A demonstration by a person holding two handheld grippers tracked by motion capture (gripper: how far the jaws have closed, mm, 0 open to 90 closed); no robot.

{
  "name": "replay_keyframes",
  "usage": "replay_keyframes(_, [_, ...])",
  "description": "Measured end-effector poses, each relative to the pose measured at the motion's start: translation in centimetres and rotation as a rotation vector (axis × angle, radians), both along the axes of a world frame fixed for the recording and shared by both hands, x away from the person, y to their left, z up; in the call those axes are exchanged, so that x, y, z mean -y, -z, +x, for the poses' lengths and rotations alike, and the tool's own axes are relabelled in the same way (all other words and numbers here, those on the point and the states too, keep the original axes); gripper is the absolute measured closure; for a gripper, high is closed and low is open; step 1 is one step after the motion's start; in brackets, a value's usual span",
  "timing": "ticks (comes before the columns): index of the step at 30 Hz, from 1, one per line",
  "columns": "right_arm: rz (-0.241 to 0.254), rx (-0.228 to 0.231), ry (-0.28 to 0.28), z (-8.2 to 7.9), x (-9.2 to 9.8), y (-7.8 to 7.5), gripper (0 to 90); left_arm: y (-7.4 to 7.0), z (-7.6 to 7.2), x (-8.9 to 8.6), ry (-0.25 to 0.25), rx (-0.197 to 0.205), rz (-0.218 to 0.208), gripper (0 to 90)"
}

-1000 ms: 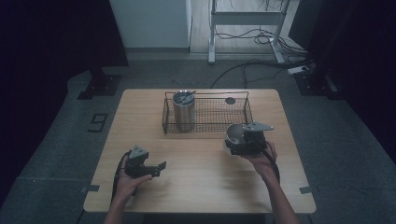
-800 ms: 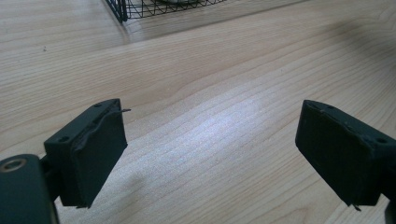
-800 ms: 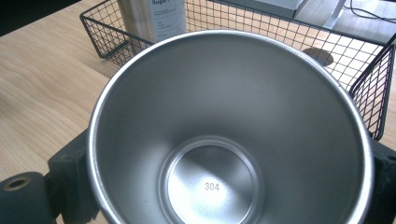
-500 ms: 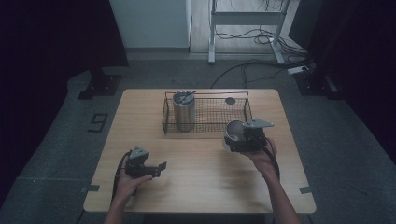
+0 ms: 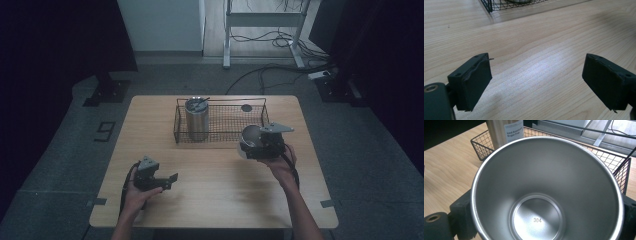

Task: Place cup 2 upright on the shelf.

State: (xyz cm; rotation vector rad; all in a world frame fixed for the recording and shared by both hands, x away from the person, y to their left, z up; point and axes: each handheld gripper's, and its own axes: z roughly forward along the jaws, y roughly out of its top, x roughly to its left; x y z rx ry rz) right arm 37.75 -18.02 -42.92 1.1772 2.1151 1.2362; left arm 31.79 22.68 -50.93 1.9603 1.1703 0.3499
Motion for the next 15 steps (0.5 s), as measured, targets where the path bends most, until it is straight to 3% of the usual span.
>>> replay_keyframes(15, [0.009,0.011,0.007,0.8,0.1,-1.3,7.0,0.0,0.0,-0.1,-0.003,0.002,-0.003,8.8])
